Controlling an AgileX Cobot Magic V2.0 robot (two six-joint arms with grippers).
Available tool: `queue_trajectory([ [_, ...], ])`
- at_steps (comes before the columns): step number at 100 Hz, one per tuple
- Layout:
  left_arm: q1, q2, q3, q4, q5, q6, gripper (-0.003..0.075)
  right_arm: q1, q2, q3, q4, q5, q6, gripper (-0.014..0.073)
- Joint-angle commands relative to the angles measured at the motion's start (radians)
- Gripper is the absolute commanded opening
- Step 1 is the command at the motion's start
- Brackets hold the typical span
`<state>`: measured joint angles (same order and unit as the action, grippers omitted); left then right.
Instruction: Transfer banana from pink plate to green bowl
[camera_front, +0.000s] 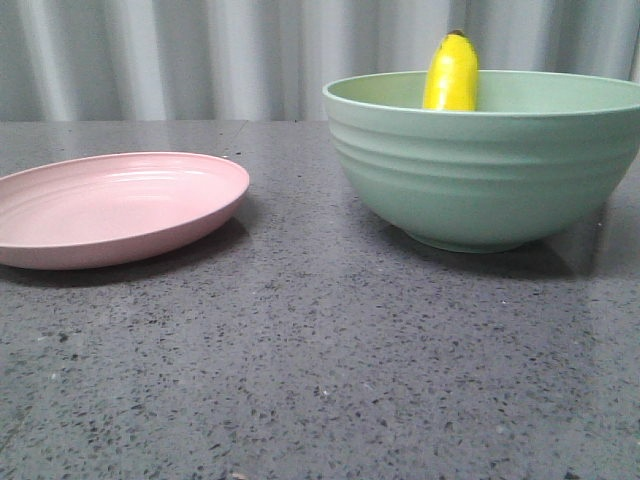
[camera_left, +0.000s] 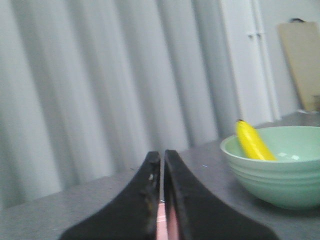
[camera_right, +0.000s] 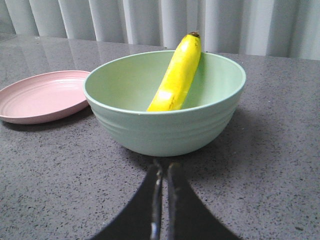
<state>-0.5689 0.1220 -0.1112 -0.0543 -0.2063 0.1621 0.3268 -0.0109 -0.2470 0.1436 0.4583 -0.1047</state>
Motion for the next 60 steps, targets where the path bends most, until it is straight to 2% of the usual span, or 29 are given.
queue_trajectory([
  [1,0.107,0.009,0.019,-0.002,-0.178,-0.047,-0.002,-0.002,-0.016,-0.026,0.0,-0.076,-0.008,-0.0071],
  [14,0.25,-0.032,0.079,-0.002,-0.166,-0.184,-0.002,-0.002,-0.016,-0.026,0.0,-0.076,-0.008,-0.0071],
  [25,0.374,-0.095,0.124,0.003,-0.138,-0.186,-0.002,-0.002,-0.016,-0.026,0.0,-0.076,-0.008,-0.0071],
  [37,0.463,-0.159,0.121,-0.005,0.124,-0.186,-0.002,-0.002,-0.016,-0.026,0.0,-0.078,-0.008,-0.0071],
  [60,0.544,-0.154,0.123,-0.005,0.416,-0.185,-0.002,-0.002,-0.016,-0.026,0.0,-0.078,-0.008,-0.0071],
])
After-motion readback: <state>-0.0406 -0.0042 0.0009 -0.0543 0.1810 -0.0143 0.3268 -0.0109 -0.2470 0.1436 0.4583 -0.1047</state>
